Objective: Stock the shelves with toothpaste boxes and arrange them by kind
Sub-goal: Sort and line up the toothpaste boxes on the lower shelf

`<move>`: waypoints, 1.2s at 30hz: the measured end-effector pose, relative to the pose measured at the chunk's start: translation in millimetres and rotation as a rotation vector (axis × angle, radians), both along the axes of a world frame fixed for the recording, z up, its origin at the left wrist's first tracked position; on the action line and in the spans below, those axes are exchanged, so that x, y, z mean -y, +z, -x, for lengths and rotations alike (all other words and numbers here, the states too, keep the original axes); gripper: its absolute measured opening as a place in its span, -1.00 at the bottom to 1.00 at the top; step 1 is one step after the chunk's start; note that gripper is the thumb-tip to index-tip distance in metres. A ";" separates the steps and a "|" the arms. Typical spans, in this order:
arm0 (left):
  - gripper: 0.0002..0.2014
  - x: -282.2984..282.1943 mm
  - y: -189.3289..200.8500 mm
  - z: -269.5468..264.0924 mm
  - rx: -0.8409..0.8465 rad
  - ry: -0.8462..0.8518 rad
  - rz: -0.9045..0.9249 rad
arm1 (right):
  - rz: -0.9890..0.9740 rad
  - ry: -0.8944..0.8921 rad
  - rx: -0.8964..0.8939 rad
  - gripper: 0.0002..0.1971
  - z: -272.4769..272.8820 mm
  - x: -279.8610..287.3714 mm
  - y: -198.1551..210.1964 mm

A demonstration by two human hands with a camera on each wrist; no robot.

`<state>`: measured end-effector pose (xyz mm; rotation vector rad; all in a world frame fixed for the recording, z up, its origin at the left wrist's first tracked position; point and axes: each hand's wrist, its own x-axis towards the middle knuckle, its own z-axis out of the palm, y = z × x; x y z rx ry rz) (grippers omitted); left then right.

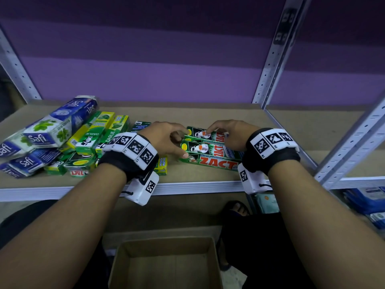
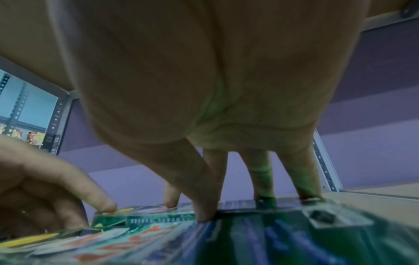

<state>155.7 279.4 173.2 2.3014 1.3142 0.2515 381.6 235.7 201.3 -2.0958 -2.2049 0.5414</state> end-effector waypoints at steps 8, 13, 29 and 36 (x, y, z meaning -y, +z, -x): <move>-0.23 1.1 0.6 -0.3 -0.057 0.012 -0.004 | 0.014 -0.026 -0.038 -0.63 -1.6 11.3 10.9; -0.24 3.2 2.5 -3.6 -0.121 0.024 -0.030 | 0.037 -0.075 0.017 -0.54 -4.8 27.1 15.2; -0.37 6.0 19.2 -24.1 -0.318 0.059 -0.095 | 0.049 0.002 0.213 -0.39 19.4 20.2 14.0; -0.37 1.9 20.8 -21.3 -0.288 0.074 -0.049 | 0.077 -0.041 0.286 -0.38 33.6 7.9 14.9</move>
